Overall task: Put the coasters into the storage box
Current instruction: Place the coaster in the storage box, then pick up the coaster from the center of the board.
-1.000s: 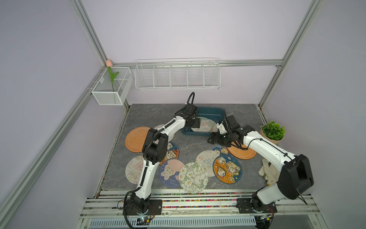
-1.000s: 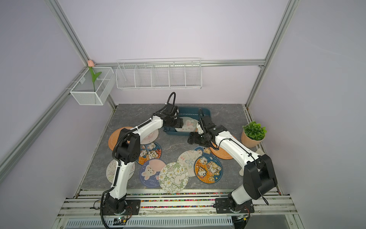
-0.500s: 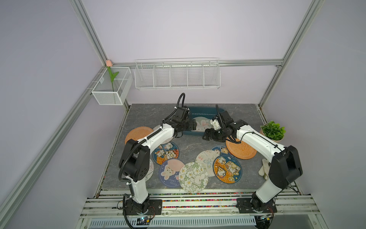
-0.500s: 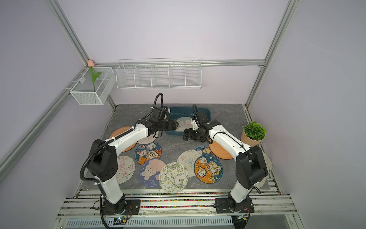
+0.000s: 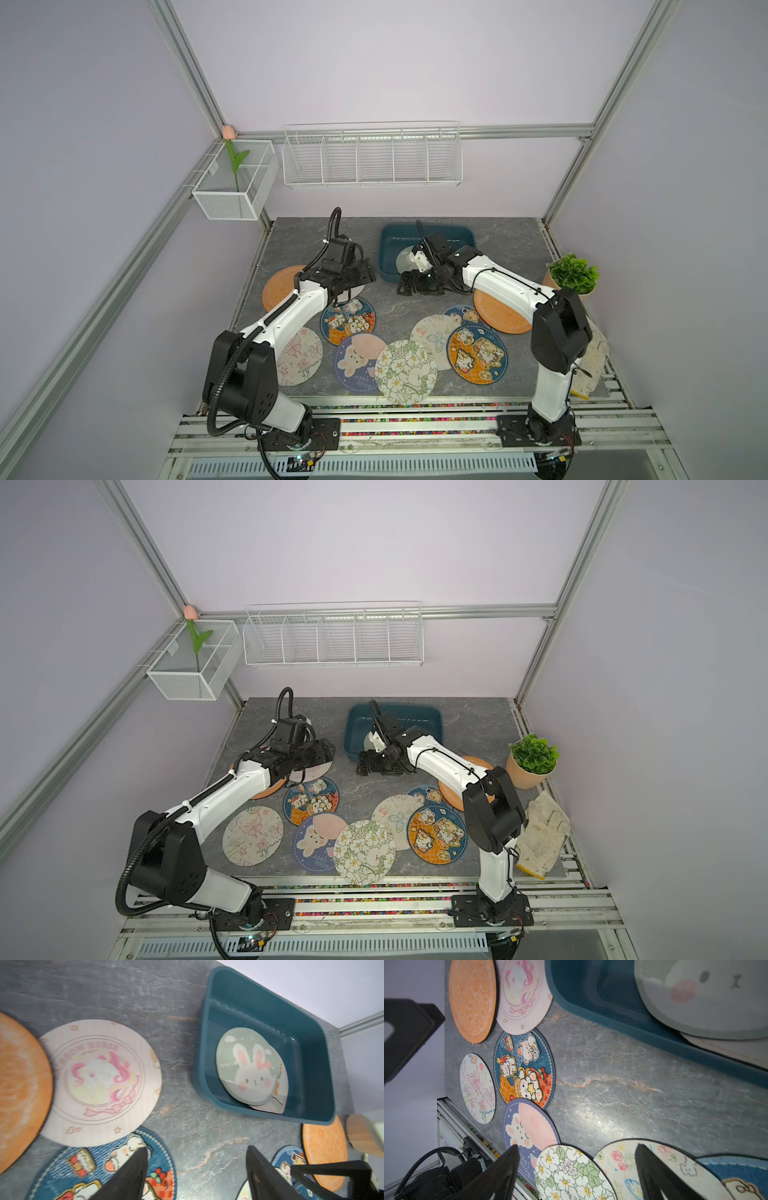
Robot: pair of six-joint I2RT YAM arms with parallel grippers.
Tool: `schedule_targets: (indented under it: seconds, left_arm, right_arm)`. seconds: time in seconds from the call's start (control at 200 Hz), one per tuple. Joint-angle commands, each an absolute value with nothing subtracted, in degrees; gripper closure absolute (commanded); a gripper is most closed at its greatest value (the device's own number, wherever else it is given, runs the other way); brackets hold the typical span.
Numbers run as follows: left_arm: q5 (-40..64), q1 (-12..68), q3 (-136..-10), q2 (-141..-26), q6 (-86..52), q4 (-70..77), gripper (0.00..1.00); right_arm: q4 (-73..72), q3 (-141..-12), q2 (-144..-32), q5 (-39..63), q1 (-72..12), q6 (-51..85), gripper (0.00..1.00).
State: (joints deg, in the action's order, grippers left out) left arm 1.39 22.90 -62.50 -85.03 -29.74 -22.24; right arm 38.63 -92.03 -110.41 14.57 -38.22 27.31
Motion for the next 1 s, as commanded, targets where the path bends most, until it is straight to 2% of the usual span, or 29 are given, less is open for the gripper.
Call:
schedule_targets:
  seconds: [0.0, 0.155, 0.67, 0.89, 0.995]
  left_arm:
    - [-2.0, 20.9, -61.4, -83.7, -29.0, -24.7, 0.27]
    - [-1.2, 17.8, -60.5, -83.6, -29.0, -28.2, 0.27]
    - [-4.2, 13.0, -44.0, -74.2, -34.6, -31.0, 0.3]
    - [-1.4, 8.2, -40.8, -75.3, -33.7, -28.8, 0.25]
    - [0.9, 6.3, -40.5, -77.2, -32.7, -26.5, 0.26]
  right_arm:
    - [39.4, -95.3, -113.4, 14.6, -39.6, 28.6, 0.11]
    - [40.4, -100.2, -118.1, 15.0, -41.8, 29.0, 0.11]
    - [42.5, -109.0, -127.8, 16.0, -46.8, 29.1, 0.11]
    - [43.9, -112.2, -130.4, 15.2, -48.3, 28.2, 0.1]
    - [44.5, -113.5, -131.4, 14.5, -48.9, 28.0, 0.1]
